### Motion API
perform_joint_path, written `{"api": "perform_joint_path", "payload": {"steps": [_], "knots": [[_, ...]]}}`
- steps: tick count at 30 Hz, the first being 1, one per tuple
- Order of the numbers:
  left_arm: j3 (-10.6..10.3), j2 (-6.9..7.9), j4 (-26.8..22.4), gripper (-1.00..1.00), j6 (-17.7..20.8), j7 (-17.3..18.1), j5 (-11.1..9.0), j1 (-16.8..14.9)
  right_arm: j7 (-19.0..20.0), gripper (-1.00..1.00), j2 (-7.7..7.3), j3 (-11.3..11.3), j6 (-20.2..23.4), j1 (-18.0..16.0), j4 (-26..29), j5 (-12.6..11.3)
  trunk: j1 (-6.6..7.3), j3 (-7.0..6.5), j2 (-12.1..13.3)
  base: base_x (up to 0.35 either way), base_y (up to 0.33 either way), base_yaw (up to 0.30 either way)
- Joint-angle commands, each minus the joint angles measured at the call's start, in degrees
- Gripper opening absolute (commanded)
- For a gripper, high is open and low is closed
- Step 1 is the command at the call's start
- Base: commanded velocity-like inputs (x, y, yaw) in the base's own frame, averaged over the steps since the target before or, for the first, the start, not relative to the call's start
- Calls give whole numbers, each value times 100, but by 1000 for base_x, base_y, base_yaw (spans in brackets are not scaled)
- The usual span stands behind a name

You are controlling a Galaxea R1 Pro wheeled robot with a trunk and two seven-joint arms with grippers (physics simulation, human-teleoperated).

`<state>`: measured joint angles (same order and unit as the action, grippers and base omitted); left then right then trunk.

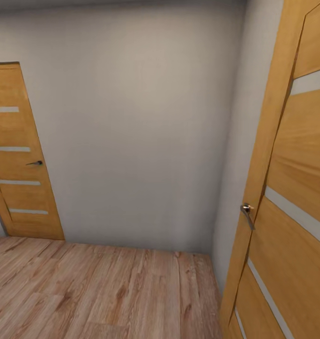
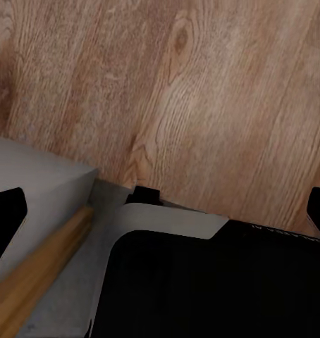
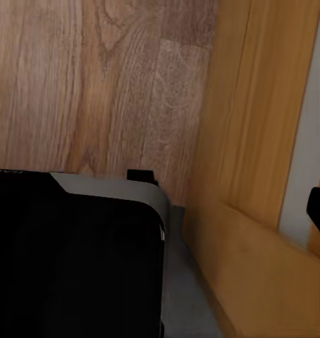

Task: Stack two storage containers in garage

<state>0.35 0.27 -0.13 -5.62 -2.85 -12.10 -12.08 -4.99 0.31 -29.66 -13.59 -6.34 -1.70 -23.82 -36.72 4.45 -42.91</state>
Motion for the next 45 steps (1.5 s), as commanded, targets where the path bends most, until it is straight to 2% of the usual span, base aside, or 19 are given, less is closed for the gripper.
{"api": "perform_joint_path", "payload": {"steps": [1,45], "knots": [[0,-1,4,100,-18,-5,-29,-5,-2,100,4,-48,-30,-8,-16,-44,-5,9,-7,323,0,0],[0,4,4,100,-18,-5,-29,-5,-2,100,2,-48,-30,-8,-14,-44,-5,9,-7,323,0,0]]}}
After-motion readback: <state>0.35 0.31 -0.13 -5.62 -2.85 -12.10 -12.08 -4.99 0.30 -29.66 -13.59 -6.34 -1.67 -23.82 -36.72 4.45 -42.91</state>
